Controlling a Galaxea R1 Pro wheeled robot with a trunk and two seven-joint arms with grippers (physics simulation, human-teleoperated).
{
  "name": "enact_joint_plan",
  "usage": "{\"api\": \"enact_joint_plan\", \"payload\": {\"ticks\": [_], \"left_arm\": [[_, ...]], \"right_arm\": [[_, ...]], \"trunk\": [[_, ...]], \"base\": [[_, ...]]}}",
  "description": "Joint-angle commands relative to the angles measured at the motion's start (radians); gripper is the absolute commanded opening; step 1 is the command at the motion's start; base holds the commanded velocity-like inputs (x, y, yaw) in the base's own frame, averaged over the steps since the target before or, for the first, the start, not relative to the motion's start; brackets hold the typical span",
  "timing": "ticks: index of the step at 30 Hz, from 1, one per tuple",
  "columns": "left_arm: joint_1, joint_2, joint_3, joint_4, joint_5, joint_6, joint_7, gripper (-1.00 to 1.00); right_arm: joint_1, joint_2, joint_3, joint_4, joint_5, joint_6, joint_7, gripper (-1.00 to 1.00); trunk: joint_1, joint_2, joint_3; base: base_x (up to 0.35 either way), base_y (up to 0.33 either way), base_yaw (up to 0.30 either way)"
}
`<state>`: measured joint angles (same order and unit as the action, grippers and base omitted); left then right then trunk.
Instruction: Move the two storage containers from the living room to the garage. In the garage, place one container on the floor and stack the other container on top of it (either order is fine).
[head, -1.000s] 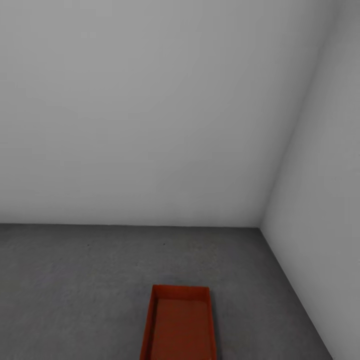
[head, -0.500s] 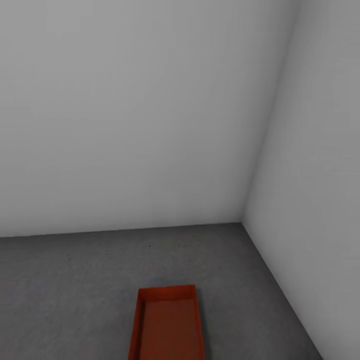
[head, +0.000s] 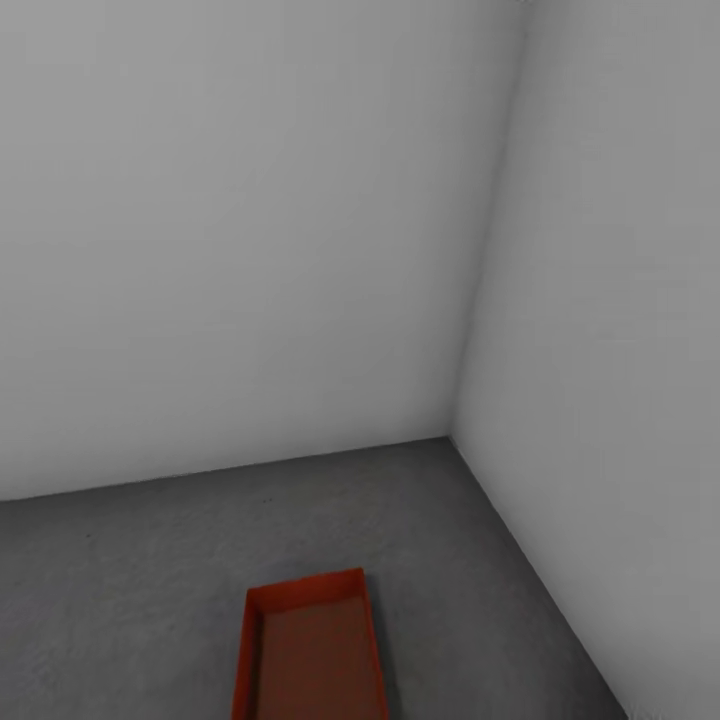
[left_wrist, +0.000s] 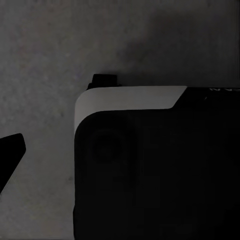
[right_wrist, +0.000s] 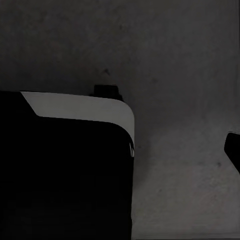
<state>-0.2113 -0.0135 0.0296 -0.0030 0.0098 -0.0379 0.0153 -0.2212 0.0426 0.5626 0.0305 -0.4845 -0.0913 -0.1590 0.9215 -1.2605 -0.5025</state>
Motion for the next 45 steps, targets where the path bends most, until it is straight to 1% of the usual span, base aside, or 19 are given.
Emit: {"api": "enact_joint_plan", "payload": {"ticks": [1,14,38,45], "left_arm": [[0.0,0.0,0.003,0.001,0.001,-0.003,0.002,1.0],[0.0,0.0,0.003,0.001,0.001,-0.003,0.002,1.0],[0.0,0.0,0.003,0.001,0.001,-0.003,0.002,1.0],[0.0,-0.002,0.003,0.001,0.001,-0.002,0.003,1.0]], "right_arm": [[-0.001,0.001,0.008,0.003,-0.009,-0.006,-0.001,1.0],[-0.001,0.001,0.008,0.003,-0.009,-0.004,-0.001,1.0],[-0.001,0.0,0.008,0.003,-0.009,-0.005,-0.001,1.0],[-0.001,0.0,0.008,0.003,-0.009,-0.004,-0.001,1.0]], "trunk": [[0.0,-0.001,-0.001],[0.0,-0.001,-0.001],[0.092,-0.169,-0.076],[0.092,-0.169,-0.076]], "base": [[0.0,0.0,-0.249],[0.0,0.0,-0.249],[0.0,0.0,-0.249],[0.0,0.0,-0.249]]}}
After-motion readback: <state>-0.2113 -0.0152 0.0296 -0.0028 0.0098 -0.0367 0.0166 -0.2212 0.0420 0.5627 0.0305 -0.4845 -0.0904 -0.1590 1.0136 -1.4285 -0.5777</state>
